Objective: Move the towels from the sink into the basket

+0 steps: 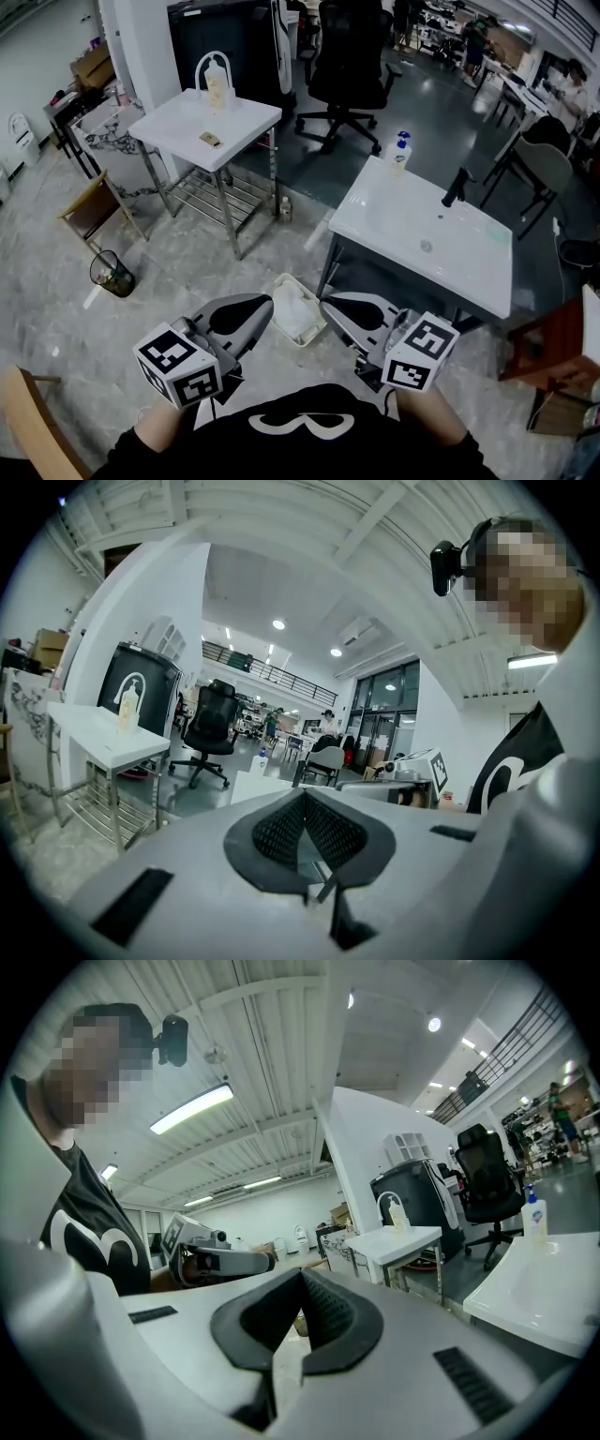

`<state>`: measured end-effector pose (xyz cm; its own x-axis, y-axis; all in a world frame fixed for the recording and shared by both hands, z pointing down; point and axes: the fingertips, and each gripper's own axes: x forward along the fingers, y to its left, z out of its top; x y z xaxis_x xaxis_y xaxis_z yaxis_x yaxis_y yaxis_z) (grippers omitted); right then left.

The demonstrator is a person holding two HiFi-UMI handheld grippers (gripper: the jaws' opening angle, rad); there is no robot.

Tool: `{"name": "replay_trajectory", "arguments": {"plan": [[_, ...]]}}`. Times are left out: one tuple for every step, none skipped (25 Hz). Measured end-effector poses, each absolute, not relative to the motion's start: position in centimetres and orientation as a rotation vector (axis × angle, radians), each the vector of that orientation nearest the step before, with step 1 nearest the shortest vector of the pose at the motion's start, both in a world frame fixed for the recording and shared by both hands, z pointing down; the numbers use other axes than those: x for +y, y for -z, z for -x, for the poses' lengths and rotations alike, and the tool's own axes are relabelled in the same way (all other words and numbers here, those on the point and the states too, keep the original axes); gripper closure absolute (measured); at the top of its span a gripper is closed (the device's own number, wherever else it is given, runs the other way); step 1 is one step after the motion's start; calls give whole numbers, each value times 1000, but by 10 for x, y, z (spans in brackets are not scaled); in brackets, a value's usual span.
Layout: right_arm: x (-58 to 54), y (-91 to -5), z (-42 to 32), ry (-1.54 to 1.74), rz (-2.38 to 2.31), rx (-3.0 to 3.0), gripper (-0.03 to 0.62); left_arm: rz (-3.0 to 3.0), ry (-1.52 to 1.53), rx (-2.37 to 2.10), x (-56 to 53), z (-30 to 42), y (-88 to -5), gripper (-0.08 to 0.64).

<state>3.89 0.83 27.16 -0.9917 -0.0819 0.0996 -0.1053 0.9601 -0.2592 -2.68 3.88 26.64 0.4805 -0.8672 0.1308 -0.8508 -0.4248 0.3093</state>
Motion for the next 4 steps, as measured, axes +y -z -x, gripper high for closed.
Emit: {"name": "replay_trajectory", "arguments": {"plan": [[10, -273, -41, -407, -149, -3022, 589, -2400, 63, -1450, 40, 25, -267, 554], [10, -273, -43, -405, -153, -3020, 589, -2401, 58, -1453, 41, 24, -268, 554], [11, -274, -45, -401, -158, -3019, 589, -2403, 54, -1456, 42, 23, -269, 554], [11, -275, -47, -397, -163, -3018, 589, -2405, 50, -1459, 43, 21, -270, 554]]}}
